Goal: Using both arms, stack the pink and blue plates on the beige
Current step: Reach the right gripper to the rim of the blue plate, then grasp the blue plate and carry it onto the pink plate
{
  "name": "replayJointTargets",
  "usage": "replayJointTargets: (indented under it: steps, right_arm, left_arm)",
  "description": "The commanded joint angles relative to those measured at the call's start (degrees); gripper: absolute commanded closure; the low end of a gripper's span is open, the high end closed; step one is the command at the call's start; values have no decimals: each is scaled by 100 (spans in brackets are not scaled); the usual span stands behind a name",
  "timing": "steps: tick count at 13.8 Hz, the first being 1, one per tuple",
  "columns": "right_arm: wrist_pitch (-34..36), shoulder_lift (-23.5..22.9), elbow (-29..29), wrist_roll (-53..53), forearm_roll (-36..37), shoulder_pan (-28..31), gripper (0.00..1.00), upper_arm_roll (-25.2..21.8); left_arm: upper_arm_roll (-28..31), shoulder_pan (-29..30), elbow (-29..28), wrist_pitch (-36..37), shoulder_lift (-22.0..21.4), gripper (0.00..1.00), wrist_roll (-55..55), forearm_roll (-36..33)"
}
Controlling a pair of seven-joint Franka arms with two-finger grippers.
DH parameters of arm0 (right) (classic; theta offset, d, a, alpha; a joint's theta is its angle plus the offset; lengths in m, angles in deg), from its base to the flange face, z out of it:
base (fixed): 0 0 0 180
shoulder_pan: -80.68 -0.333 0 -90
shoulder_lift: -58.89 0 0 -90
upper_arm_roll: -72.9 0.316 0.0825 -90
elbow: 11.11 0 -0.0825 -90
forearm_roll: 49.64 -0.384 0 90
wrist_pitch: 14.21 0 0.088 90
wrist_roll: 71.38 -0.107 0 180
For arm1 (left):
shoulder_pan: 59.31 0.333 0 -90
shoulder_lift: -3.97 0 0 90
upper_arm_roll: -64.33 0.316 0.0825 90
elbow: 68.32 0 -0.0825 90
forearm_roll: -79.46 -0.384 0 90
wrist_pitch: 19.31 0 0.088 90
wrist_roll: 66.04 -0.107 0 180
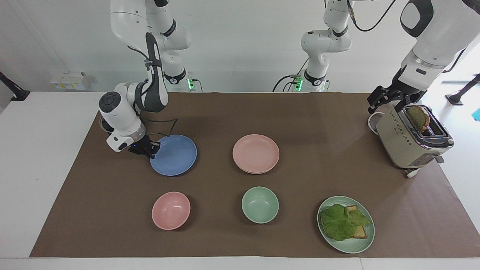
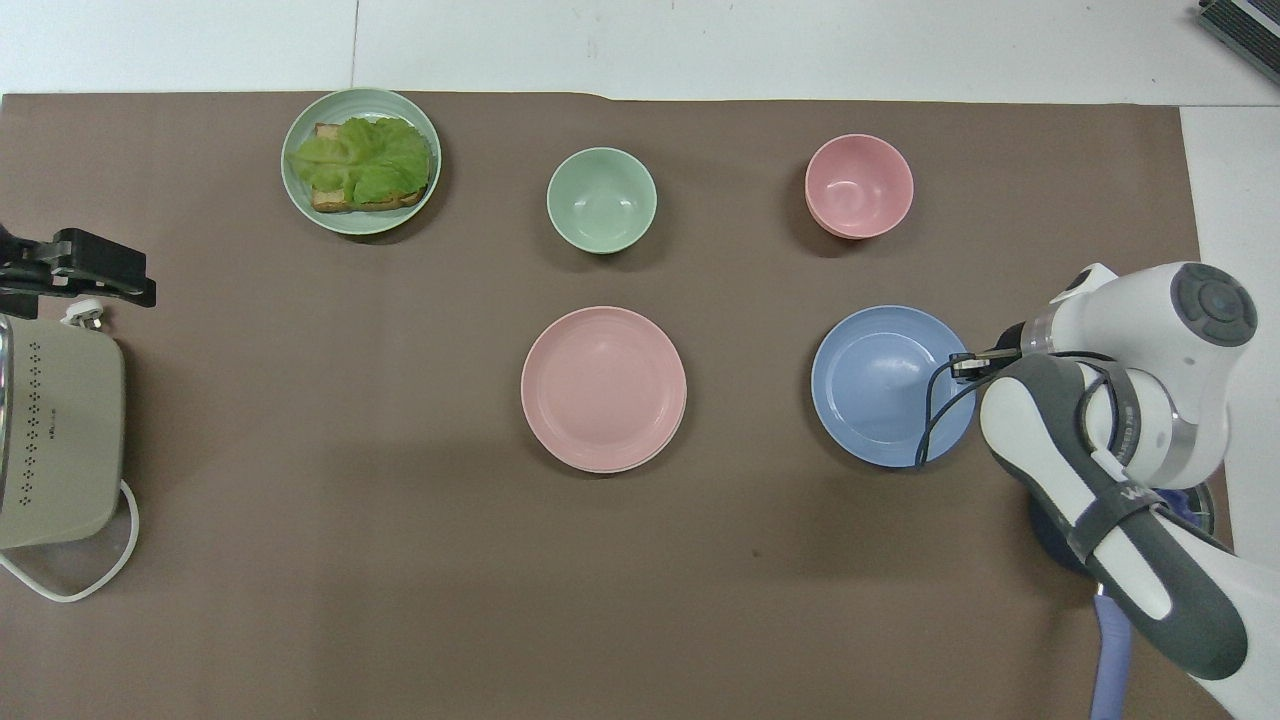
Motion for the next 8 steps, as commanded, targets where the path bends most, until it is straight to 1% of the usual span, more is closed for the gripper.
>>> replayJointTargets:
  steps: [1, 3, 5, 7, 8]
  right_arm:
    - [526, 202, -403, 143, -137, -22, 100, 41]
    - [1079, 378, -797, 47, -137, -268, 100, 41]
    - [1493, 440, -1167, -234, -137, -470, 100, 50]
    - [1539, 397, -1370, -357, -146, -838, 100, 50]
    - [1460, 388, -1371, -733, -146, -1075, 100, 50]
  left_arm:
    - [-17, 25, 1, 74, -58, 0, -34, -39]
    - [-17, 25, 1, 74, -58, 0, -34, -39]
    - [-17, 25, 1, 74, -58, 0, -34, -39]
    - [-17, 25, 1, 74, -58, 0, -34, -39]
    - [-17, 25, 1, 74, -58, 0, -34, -39]
